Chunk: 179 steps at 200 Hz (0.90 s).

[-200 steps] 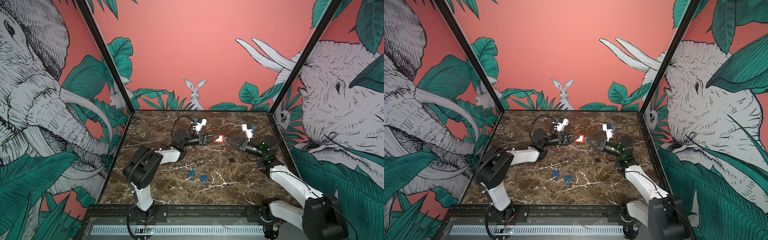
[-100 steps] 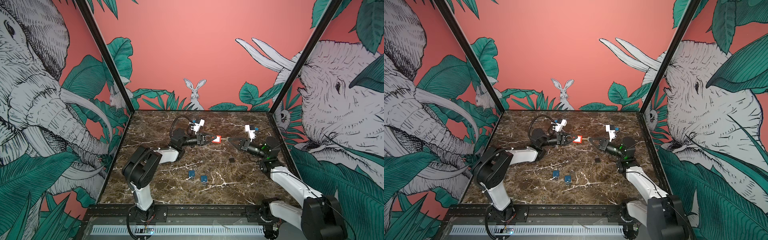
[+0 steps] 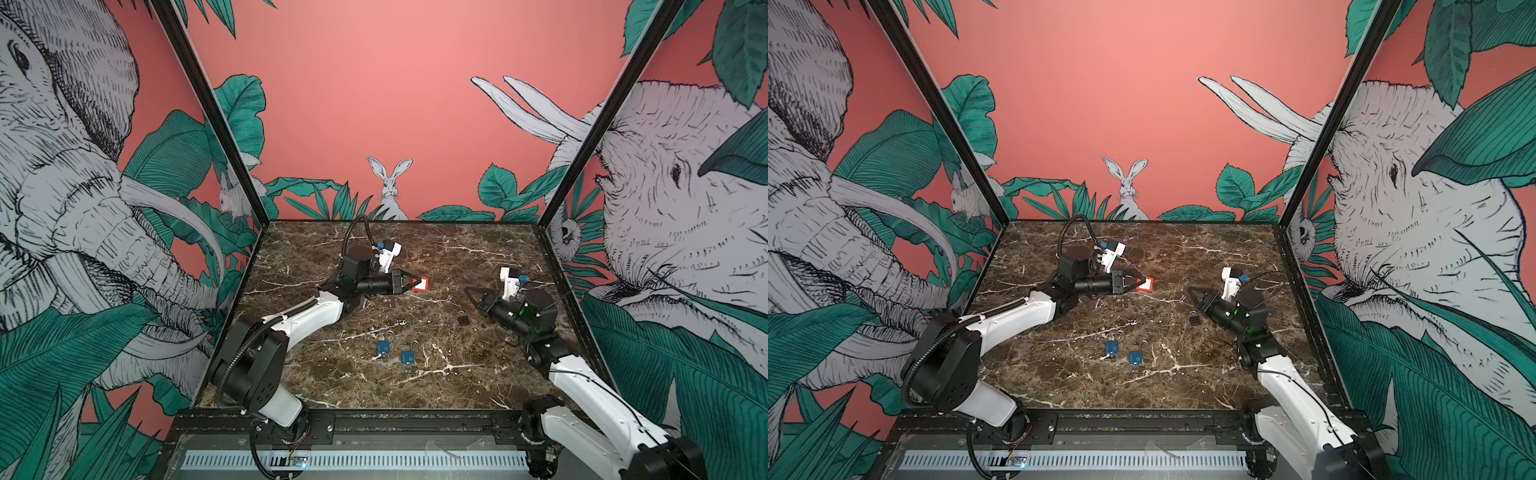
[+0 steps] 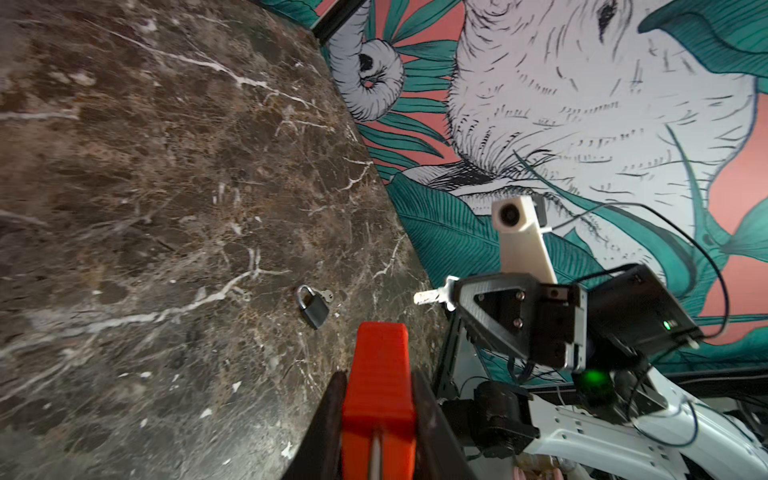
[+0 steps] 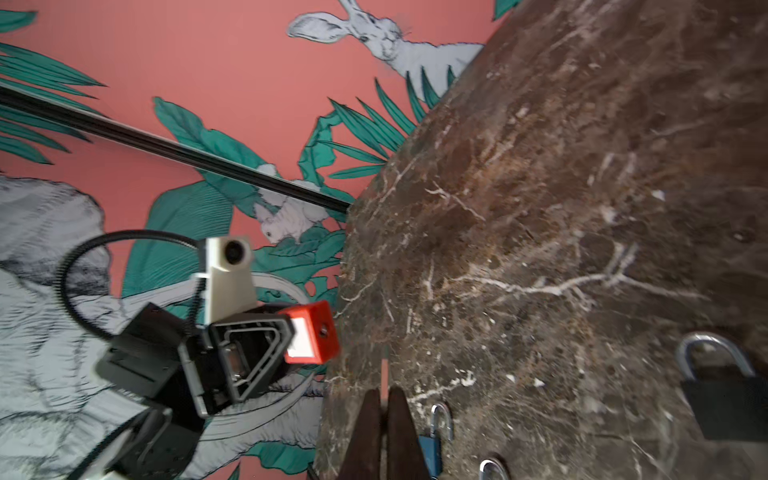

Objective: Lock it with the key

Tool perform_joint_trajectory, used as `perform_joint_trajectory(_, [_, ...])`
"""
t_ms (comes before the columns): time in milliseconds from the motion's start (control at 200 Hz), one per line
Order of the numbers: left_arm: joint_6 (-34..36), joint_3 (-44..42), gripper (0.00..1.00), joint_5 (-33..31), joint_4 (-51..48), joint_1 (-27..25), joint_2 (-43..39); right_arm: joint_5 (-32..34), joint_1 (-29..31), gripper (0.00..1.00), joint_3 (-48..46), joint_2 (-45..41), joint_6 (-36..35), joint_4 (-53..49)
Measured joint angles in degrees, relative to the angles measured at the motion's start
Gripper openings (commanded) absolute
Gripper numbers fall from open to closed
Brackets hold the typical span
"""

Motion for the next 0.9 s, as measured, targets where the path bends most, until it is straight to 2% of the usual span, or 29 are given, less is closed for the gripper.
perform_joint_trajectory(180, [-2.12, -2.89, 0.0, -1.57, 2.19, 1.4, 1.73, 16.68, 7.32, 0.0, -4.02, 4.52, 3.74, 0.02])
perform_joint_trajectory(285, [-3.91, -3.23, 0.0, -1.33, 4.13, 1.4, 3.37, 22.18, 9.42, 0.0, -4.68, 9.27, 6.14, 2.32])
perform_joint_trajectory(485, [-4.5, -3.37, 0.0, -0.2, 6.19, 1.36, 3.54, 26.84, 11.17, 0.0, -4.26, 18.36, 8.35, 7.1])
perform_joint_trajectory(705, [-4.48, -3.37, 0.0, 0.61, 6.16, 1.36, 3.54, 27.96, 12.0, 0.0, -4.09, 27.91, 11.34, 13.79])
perform_joint_trajectory(895, [-4.09, -3.37, 0.0, 1.01, 6.12, 1.36, 3.54, 28.5, 12.83, 0.0, -3.3, 31.1, 13.2, 16.65])
